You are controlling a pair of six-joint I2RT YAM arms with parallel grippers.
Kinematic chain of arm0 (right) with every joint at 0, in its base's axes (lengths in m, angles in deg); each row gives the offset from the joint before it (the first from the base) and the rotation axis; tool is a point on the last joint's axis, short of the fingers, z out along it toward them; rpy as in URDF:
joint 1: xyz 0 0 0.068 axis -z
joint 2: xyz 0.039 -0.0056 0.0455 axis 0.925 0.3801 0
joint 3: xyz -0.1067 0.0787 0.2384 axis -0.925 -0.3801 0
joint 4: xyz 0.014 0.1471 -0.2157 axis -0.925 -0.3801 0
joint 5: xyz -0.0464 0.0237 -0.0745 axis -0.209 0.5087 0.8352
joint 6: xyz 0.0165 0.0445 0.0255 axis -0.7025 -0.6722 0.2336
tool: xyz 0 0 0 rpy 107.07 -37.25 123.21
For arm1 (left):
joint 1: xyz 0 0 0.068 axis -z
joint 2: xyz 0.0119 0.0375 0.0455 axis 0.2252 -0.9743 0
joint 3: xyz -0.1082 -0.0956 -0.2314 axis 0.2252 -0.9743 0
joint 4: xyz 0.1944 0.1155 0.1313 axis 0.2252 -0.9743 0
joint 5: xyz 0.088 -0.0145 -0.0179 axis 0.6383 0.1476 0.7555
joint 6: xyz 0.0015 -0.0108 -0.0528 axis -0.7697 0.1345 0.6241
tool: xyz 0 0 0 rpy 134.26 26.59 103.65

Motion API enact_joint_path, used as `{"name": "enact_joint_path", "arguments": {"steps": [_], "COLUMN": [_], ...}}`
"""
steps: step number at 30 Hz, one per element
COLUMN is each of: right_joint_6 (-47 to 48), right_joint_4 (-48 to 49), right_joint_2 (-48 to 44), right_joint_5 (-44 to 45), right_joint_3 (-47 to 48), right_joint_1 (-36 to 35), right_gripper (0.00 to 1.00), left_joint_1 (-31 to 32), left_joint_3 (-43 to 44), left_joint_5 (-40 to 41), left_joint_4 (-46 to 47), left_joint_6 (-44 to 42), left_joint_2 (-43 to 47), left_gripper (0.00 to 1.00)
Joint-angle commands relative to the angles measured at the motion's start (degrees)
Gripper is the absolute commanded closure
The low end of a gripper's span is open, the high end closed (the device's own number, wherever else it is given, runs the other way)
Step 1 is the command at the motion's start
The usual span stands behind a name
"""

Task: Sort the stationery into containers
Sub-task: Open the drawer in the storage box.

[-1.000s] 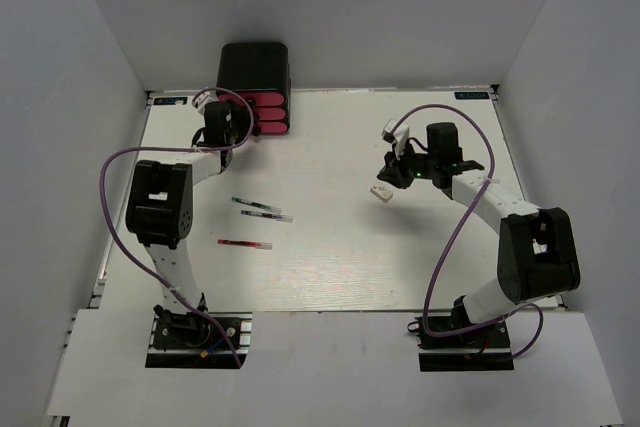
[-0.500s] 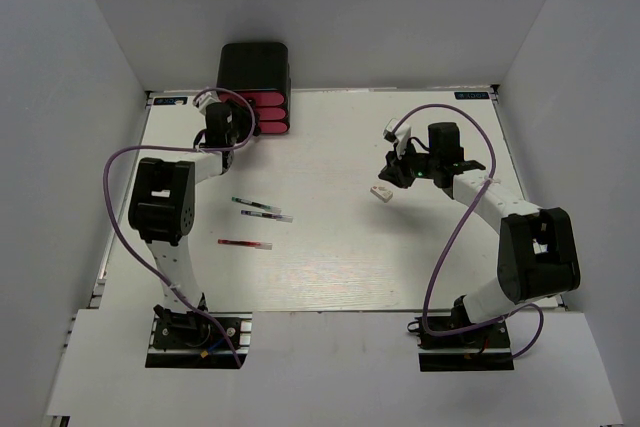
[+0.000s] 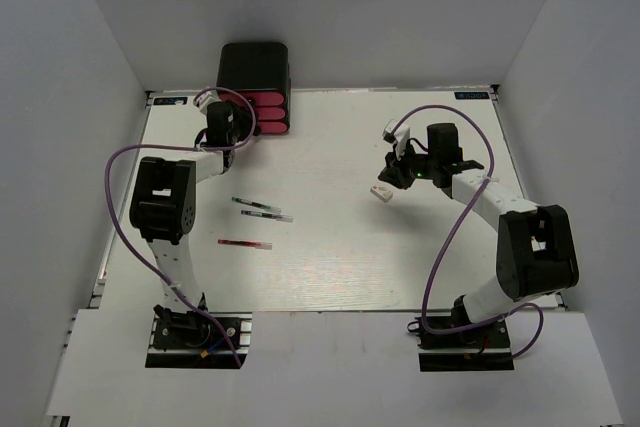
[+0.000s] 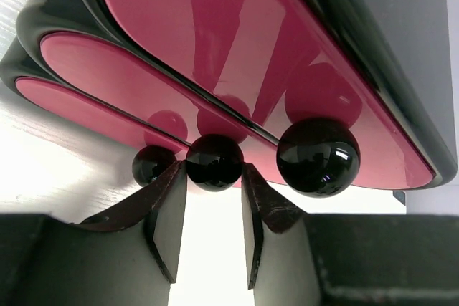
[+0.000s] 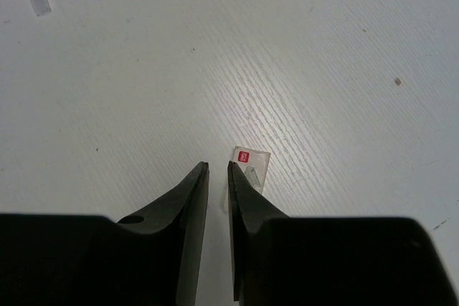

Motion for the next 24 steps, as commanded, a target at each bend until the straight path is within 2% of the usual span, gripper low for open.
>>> {"name": "enact_joint_path", "arguments": {"steps": [1,4,8,10,19,20,22,23,24], "right_joint_6": [0.59,0.51,0.51,0.6,1.82,2.0,2.52,2.79,3.32], "right_joint_4": [0.88,0.96,0.96,0.88,-0.18,-0.18,-1.05,-1.41,-2.11], "right_joint_2": [-0.27,-0.53,-0.71,-0.8,-0.8,-0.62,-0.8,-0.71,-0.45], "right_joint_5": [-0.71,-0.79,-1.05,-1.14,-1.5,-1.5,-1.15,-0.97,-0.97], "right_joint_3": [0.8,0.62,0.54,0.54,0.45,0.54,0.27,0.45,0.45], "right_joint_1": [0.44,0.36,0.45,0.36,0.18,0.36,0.27,0.27,0.18], "right_gripper": [0.77,0.75,0.74,0.7,0.62,0.61,0.57,0.54,0.51], "left_joint_1": [-0.41,-0.41,0.12,0.64,0.65,0.65,0.65,0.65,0.65], "left_joint_3": [0.45,-2.97,-9.29,-11.85,-16.86,-16.87,-16.87,-16.26,-15.73], "left_joint_5": [2.47,2.47,2.47,2.47,2.47,2.47,2.47,2.47,2.47], "left_joint_4": [-0.5,0.81,3.36,4.23,4.07,4.07,2.76,2.14,1.61], "left_joint_6": [-0.48,-0.48,-0.48,-0.48,0.05,0.05,0.05,0.05,0.05], "left_joint_2": [-0.11,2.26,6.12,8.23,13.51,14.04,14.04,14.04,14.04], "left_gripper": [0.71,0.75,0.75,0.78,0.78,0.76,0.65,0.5,0.44]}}
